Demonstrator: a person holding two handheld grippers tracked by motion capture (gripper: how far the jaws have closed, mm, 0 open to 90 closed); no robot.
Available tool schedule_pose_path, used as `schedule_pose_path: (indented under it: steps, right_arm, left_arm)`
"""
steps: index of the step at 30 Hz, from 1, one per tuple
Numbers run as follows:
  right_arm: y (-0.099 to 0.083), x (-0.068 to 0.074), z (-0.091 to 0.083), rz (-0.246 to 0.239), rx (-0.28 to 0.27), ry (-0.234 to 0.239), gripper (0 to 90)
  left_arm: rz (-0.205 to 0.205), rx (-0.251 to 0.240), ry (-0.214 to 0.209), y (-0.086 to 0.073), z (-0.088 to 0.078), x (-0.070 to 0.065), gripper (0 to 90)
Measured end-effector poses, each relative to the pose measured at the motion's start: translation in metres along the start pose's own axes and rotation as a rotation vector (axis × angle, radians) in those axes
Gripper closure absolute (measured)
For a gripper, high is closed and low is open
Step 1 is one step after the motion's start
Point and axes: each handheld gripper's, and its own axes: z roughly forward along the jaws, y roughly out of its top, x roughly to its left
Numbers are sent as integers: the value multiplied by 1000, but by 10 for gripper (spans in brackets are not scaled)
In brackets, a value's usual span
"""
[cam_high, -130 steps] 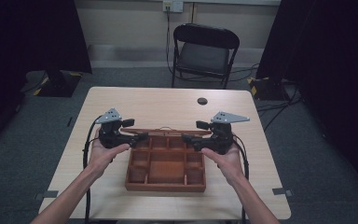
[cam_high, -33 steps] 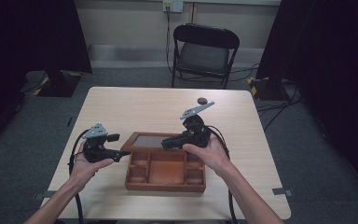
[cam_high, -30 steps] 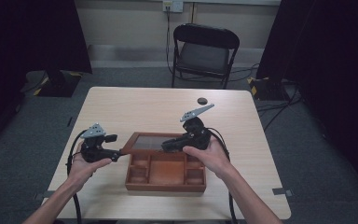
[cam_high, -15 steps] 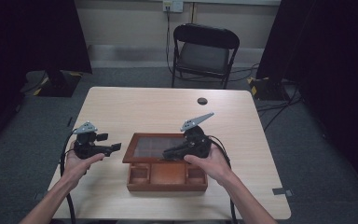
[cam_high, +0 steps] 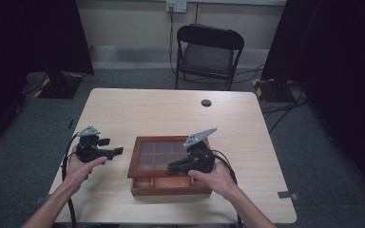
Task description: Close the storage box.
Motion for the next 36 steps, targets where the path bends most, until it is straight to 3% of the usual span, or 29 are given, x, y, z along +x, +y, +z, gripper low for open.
schedule_pose_path:
  steps: [7, 17, 34, 35, 36]
  right_arm:
    - [-8, 0, 10, 11, 40, 9, 819]
    - [-17, -2, 22, 18, 69, 24, 822]
    - [-29, -3, 41, 23, 124, 1, 821]
    - [-29, -3, 41, 25, 121, 0, 805]
    - [-29, -3, 39, 32, 106, -1, 724]
  left_arm:
    - [-4, -10, -18, 2, 0, -4, 192]
    - [13, -3, -10, 2, 1, -6, 192]
    - [23, -1, -17, 2, 0, -8, 189]
    - [23, 0, -15, 2, -1, -8, 189]
    - [22, 2, -16, 2, -1, -7, 189]
